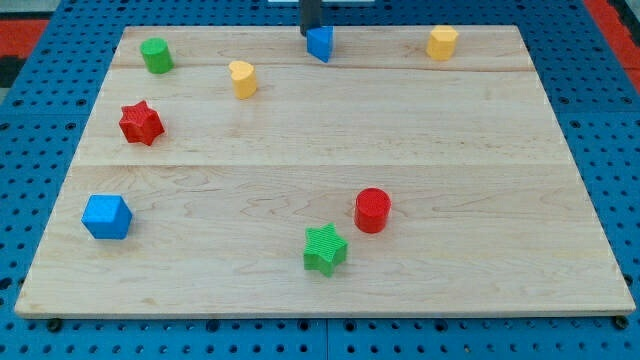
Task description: Push the blue triangle a bit right
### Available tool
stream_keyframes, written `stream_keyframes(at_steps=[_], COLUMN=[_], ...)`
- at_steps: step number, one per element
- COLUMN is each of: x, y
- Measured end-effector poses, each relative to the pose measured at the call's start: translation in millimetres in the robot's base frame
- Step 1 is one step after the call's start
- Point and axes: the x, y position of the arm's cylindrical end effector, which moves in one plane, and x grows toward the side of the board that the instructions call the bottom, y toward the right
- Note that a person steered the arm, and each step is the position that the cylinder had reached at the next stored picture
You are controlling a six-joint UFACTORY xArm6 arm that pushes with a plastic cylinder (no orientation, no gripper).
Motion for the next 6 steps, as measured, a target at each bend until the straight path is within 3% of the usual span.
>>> stream_keyframes(at_steps=[2,3,4,5,6], x=[35,36,2,5,31], y=[78,43,54,3,-4])
